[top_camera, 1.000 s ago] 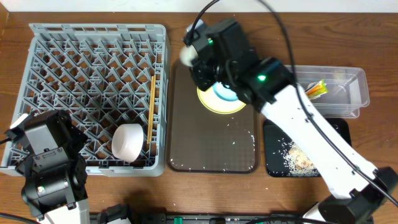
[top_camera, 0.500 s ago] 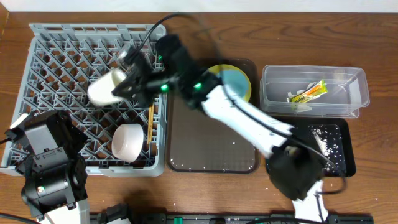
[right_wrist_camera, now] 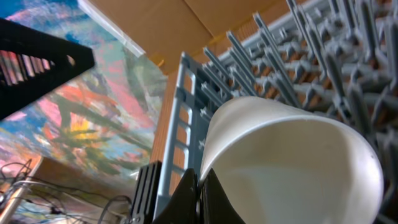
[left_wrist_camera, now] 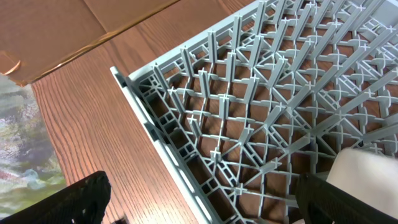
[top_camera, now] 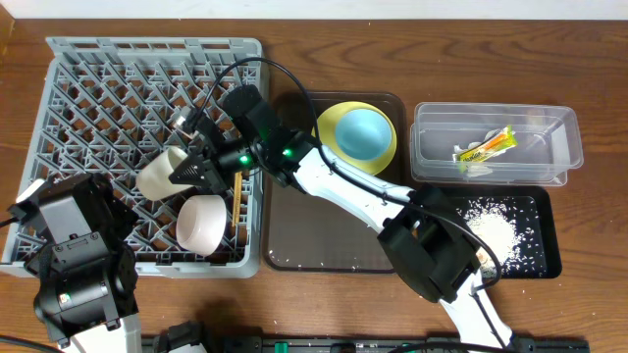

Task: Sort waste into correct bins and load items into the dishwasher
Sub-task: 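Carry the blue cup with the right gripper and set it in the dish rack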

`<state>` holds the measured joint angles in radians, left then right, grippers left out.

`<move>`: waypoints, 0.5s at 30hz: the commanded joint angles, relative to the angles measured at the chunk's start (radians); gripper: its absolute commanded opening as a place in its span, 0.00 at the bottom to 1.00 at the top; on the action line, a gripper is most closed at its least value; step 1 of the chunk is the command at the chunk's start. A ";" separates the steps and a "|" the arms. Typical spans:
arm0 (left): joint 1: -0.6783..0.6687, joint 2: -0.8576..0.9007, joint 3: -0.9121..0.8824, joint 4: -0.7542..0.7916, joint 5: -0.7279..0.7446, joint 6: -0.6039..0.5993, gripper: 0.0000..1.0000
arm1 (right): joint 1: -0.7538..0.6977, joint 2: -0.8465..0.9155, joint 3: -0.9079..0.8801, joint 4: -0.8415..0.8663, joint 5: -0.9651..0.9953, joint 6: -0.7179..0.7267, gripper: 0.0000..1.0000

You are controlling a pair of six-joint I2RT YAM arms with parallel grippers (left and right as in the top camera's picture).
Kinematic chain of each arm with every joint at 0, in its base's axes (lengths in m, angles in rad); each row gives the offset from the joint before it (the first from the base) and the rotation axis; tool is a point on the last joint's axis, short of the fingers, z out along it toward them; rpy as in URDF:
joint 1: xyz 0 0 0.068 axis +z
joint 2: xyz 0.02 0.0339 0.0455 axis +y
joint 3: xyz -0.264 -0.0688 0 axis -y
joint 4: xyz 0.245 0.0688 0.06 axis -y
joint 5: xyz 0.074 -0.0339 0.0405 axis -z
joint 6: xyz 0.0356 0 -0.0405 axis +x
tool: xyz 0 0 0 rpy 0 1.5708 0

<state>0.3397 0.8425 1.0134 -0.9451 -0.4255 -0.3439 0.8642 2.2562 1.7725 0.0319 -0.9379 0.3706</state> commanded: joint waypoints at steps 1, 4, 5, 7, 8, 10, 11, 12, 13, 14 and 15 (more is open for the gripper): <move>0.004 -0.001 0.017 -0.004 -0.013 -0.010 0.96 | -0.010 0.032 -0.001 -0.027 0.010 -0.013 0.01; 0.004 -0.001 0.017 -0.004 -0.013 -0.010 0.96 | -0.030 0.034 -0.001 -0.062 0.024 -0.013 0.01; 0.004 -0.001 0.017 -0.004 -0.013 -0.010 0.96 | -0.037 0.034 -0.001 -0.074 0.025 -0.013 0.01; 0.004 -0.001 0.017 -0.004 -0.013 -0.010 0.96 | -0.057 0.034 -0.001 -0.107 0.025 -0.013 0.01; 0.004 -0.001 0.017 -0.004 -0.013 -0.010 0.96 | -0.064 0.034 -0.001 -0.123 0.025 -0.019 0.01; 0.004 -0.001 0.017 -0.004 -0.013 -0.010 0.96 | -0.080 0.034 -0.001 -0.162 0.025 -0.042 0.01; 0.004 0.000 0.017 -0.004 -0.013 -0.010 0.96 | -0.088 0.034 -0.001 -0.185 0.025 -0.055 0.01; 0.004 -0.001 0.017 -0.004 -0.013 -0.010 0.96 | -0.095 0.034 -0.001 -0.204 0.025 -0.063 0.01; 0.004 -0.001 0.017 -0.004 -0.013 -0.010 0.96 | -0.101 0.034 -0.001 -0.221 0.025 -0.072 0.01; 0.004 -0.001 0.017 -0.004 -0.013 -0.010 0.96 | -0.107 0.034 -0.001 -0.235 0.026 -0.079 0.01; 0.004 -0.001 0.017 -0.004 -0.013 -0.010 0.96 | -0.114 0.034 -0.001 -0.254 0.026 -0.092 0.01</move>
<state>0.3397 0.8425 1.0134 -0.9455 -0.4255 -0.3439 0.7734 2.2822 1.7744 -0.1860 -0.9436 0.3271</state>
